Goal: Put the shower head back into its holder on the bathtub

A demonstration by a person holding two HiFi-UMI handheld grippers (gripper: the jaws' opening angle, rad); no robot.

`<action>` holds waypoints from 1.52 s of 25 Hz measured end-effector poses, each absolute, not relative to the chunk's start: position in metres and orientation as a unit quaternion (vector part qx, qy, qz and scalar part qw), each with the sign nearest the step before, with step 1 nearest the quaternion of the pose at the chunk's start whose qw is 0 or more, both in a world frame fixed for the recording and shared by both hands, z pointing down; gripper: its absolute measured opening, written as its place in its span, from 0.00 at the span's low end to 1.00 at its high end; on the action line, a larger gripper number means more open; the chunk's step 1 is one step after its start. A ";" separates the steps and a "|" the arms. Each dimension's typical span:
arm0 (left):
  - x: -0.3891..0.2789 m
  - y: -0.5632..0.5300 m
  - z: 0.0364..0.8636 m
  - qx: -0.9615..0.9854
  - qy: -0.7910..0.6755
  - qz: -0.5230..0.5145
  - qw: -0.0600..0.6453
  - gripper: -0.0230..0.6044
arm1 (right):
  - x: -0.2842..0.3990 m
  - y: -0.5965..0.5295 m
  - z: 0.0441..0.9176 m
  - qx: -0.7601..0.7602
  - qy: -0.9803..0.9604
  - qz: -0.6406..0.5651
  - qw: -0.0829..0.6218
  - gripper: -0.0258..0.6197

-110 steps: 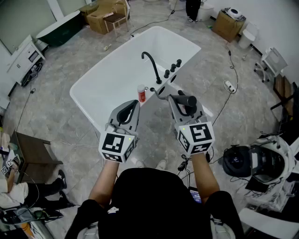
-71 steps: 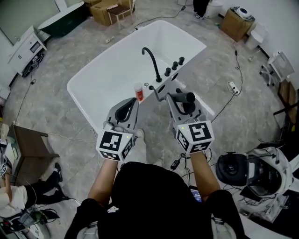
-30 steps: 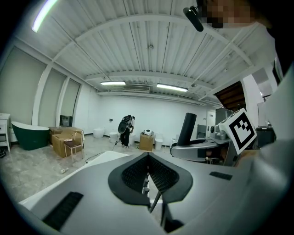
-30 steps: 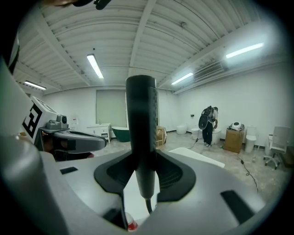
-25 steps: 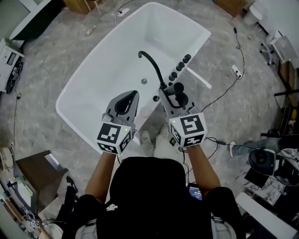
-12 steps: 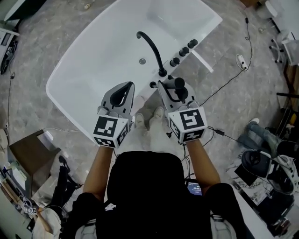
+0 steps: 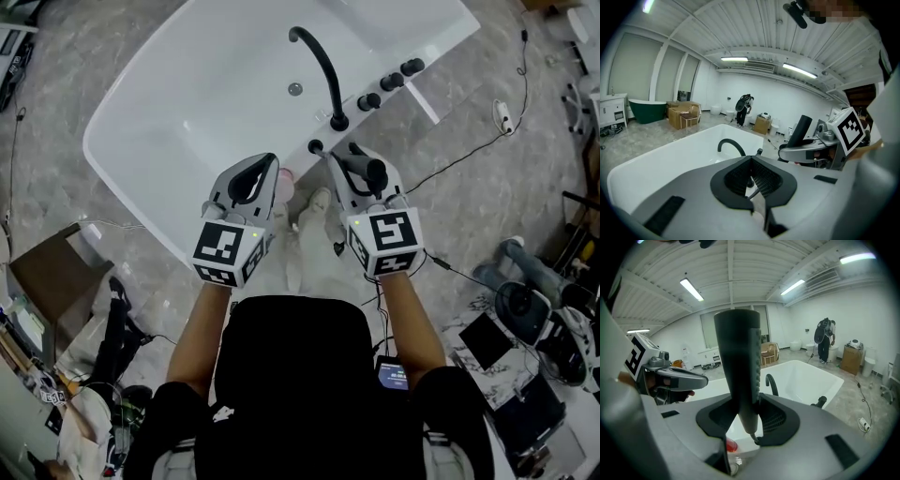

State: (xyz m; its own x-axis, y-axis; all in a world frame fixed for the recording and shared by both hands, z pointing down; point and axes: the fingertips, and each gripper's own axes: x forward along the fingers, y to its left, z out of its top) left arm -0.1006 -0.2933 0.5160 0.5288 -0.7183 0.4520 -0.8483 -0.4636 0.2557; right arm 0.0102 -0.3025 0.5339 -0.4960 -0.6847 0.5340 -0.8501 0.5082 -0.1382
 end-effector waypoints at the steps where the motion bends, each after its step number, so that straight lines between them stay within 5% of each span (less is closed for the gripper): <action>1: -0.096 -0.299 0.521 0.842 -0.465 0.145 0.232 0.06 | 0.015 -0.309 0.542 0.454 -0.841 0.200 0.215 0.26; 38: -0.111 -0.307 0.618 0.816 -0.476 0.175 0.277 0.06 | 0.001 -0.325 0.763 0.393 -0.818 0.227 0.354 0.26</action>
